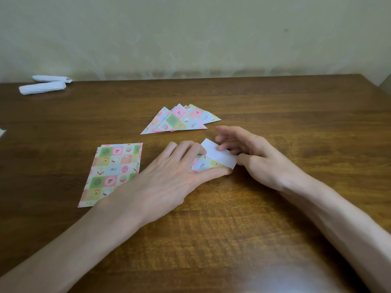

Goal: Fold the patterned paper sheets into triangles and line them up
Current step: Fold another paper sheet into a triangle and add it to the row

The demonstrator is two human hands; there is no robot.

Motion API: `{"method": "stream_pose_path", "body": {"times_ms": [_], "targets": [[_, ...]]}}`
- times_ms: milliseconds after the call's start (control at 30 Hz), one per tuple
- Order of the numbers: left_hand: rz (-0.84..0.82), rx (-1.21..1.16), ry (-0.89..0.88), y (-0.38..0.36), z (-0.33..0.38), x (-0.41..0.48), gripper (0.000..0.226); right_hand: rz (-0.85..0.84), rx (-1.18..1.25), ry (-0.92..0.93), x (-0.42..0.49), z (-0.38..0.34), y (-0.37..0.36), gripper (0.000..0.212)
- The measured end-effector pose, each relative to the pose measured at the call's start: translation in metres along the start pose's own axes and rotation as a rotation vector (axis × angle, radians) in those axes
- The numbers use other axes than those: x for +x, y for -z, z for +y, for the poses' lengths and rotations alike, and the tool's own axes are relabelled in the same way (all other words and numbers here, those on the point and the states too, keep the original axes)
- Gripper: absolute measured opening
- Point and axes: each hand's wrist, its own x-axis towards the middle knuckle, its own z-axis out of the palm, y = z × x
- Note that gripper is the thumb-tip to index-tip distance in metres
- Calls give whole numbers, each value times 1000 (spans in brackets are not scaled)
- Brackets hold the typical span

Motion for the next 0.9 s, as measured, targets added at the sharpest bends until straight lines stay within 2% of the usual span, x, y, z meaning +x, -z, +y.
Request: {"method": "stream_pose_path", "body": {"times_ms": [167,400,500,667,800,900], "targets": [[-1,-45,12,0,-1,0,111,66,-114,124,-8,-5,1,72],[-42,-116,10,2,-5,-7,109,-40,-209,96,-6,-1,5,62],[-81,-199,14,2,-7,-13,106,-50,-322,166,-7,2,3,59],[-44,-326,-52,-1,-24,-19,78,-100,-412,205,-6,3,6,66],[-6,-524,-22,-5,-31,-23,53,-76,-459,192,-4,3,0,52],[11,-554,-14,-6,-29,-21,41,-2,-456,206,-3,1,-4,41]]}}
